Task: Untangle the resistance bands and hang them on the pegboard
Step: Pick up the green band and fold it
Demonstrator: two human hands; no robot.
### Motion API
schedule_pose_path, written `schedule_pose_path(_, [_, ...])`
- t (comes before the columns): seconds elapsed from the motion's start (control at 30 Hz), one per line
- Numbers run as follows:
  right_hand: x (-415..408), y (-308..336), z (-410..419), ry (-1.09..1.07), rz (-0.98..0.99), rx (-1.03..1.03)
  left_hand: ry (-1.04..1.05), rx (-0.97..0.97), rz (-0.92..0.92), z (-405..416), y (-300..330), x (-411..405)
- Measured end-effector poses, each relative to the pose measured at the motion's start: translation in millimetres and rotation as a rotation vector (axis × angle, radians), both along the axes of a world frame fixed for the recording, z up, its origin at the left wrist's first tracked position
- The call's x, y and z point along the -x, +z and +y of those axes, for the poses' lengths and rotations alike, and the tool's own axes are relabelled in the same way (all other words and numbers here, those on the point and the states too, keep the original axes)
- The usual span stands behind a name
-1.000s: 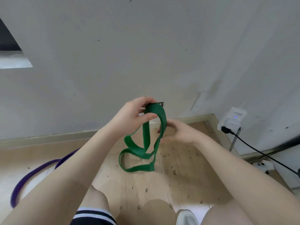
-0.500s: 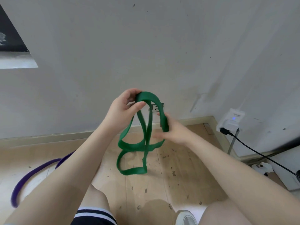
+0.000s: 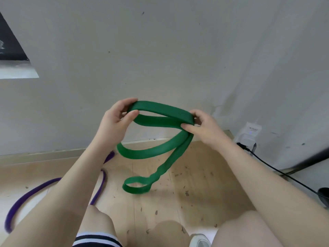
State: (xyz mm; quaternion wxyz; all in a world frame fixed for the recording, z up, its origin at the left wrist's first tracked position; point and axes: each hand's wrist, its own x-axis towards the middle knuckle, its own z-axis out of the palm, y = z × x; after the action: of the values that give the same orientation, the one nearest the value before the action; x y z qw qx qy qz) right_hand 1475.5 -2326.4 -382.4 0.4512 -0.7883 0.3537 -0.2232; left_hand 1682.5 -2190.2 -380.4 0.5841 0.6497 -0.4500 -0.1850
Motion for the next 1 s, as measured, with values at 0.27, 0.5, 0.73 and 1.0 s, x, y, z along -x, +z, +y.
schedule_pose_path(0.27, [-17.4,58.8,-5.6,0.026,-0.103,0.086,-0.168,-0.336,-0.429,-4.3,-4.3,-24.5])
schedule_pose_path(0.5, [-25.6,80.8,-1.5,0.194,-0.055,0.11,-0.379,-0.552,-0.416,-22.8,-16.6,4.4])
schedule_pose_path(0.73, [-15.7,99.3,-6.2,0.224,-0.049,0.178,-0.389,-0.303,-0.115,-51.8,-1.0,39.9])
schedule_pose_path(1.0, [-24.1,95.7,-4.5,0.275,-0.173,0.028,-0.475,-0.313,-0.084,-54.2,-19.6,47.6])
